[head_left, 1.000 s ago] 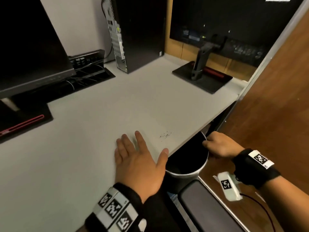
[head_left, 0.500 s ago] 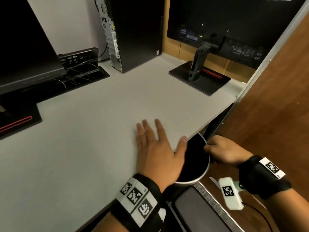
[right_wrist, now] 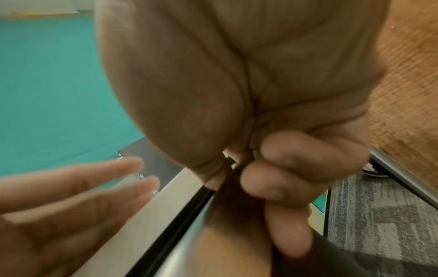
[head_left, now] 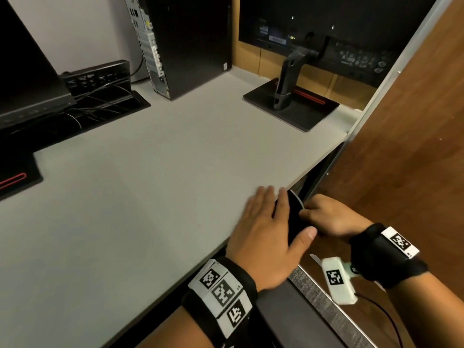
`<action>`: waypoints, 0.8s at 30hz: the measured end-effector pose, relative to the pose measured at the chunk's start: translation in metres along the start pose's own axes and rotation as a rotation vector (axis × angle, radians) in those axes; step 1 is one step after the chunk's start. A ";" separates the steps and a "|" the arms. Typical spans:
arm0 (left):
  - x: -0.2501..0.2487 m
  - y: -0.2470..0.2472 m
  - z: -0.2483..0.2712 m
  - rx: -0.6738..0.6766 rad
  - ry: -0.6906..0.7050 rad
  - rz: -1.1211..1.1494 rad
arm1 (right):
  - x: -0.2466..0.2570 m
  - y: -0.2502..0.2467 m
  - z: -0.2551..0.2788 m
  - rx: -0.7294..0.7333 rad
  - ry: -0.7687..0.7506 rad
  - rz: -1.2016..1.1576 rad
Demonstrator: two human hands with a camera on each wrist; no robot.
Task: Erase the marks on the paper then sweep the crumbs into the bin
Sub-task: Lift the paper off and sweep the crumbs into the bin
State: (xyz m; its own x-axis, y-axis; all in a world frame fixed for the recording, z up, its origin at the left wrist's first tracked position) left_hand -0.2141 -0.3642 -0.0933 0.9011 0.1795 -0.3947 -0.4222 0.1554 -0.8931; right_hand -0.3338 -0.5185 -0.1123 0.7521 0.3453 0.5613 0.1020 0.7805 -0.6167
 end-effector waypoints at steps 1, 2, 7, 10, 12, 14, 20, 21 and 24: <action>-0.003 -0.001 0.000 -0.019 0.025 0.027 | 0.000 0.000 0.000 0.005 -0.009 -0.012; -0.002 -0.003 -0.002 -0.060 -0.008 0.034 | -0.001 0.000 0.000 0.016 -0.011 -0.029; -0.003 0.006 -0.002 0.000 0.017 -0.101 | -0.006 -0.001 0.002 -0.008 0.013 -0.039; -0.013 0.007 0.001 -0.050 0.112 -0.013 | -0.003 -0.001 0.004 -0.011 0.004 -0.043; -0.011 0.003 -0.004 -0.055 -0.004 -0.032 | -0.003 0.000 0.007 0.004 0.007 -0.084; -0.013 0.005 -0.006 0.041 0.043 -0.081 | -0.002 0.000 0.009 -0.011 0.003 -0.066; -0.007 -0.010 0.001 -0.025 -0.118 0.019 | -0.011 0.003 0.004 0.012 0.002 -0.092; 0.000 -0.013 0.001 -0.023 -0.228 0.009 | -0.013 0.005 0.003 0.009 0.014 -0.090; 0.014 -0.015 0.001 0.021 -0.468 -0.008 | -0.014 0.005 0.003 0.030 0.030 -0.101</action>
State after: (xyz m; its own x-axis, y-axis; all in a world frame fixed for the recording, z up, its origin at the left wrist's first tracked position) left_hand -0.1949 -0.3627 -0.0854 0.7650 0.5962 -0.2436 -0.4215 0.1775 -0.8893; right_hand -0.3459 -0.5179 -0.1213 0.7580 0.2486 0.6030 0.1590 0.8262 -0.5405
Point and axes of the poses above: each hand's wrist, its own z-axis away from the middle knuckle, its own y-axis out of the palm, x = y × z, the point moved 1 cm from there along -z, towards the middle knuckle, and after that the axes turned 11 degrees about x, right-handed, at the moved point
